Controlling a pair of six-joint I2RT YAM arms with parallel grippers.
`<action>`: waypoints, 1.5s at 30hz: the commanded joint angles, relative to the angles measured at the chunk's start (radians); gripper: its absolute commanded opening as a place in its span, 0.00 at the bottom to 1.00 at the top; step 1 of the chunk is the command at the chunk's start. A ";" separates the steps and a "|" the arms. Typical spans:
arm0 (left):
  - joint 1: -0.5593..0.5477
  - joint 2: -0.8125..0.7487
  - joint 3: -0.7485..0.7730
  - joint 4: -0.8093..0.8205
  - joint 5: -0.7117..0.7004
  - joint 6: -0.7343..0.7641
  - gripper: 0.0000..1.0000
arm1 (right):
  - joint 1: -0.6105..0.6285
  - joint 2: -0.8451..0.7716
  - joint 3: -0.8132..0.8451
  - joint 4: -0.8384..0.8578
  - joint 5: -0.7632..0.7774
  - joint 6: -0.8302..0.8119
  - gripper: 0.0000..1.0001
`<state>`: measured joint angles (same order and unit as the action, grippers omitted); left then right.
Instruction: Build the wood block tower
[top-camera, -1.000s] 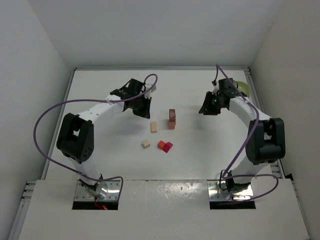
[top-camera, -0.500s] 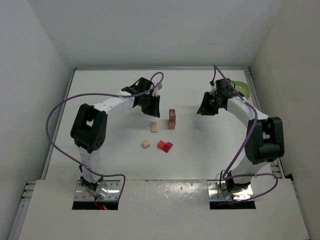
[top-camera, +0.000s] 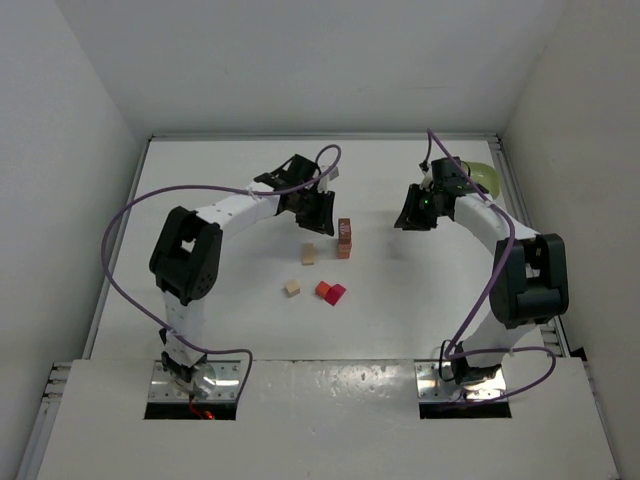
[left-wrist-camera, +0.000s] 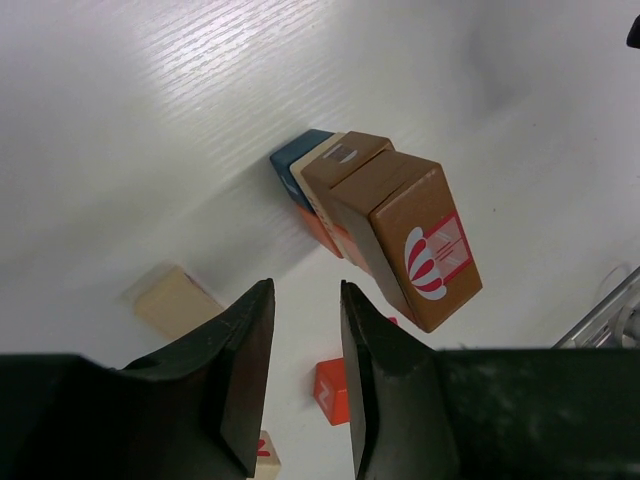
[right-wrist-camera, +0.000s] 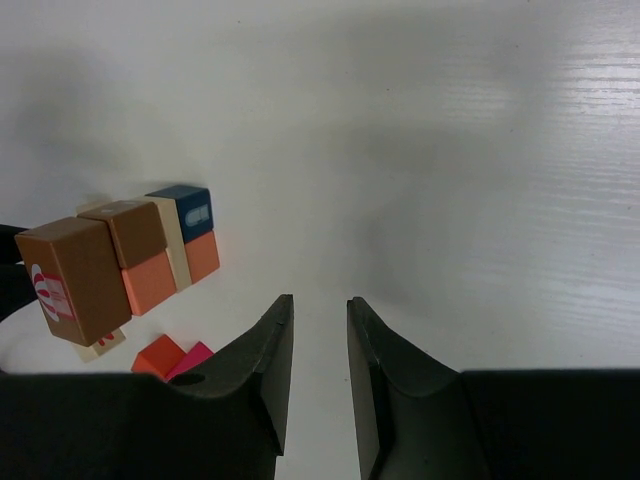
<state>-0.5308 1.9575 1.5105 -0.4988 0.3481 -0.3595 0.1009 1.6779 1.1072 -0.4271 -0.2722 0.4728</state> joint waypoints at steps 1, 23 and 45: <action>-0.008 0.006 0.042 0.017 0.014 0.002 0.38 | 0.002 -0.015 0.019 0.010 0.005 -0.008 0.28; -0.017 0.024 0.051 0.017 0.043 0.021 0.49 | 0.000 -0.014 0.031 0.013 0.007 -0.022 0.28; -0.026 0.012 0.060 -0.004 -0.013 0.021 0.54 | 0.002 -0.010 0.037 0.016 0.007 -0.026 0.28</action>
<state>-0.5457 1.9816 1.5307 -0.4995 0.3683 -0.3382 0.1009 1.6779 1.1076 -0.4271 -0.2699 0.4484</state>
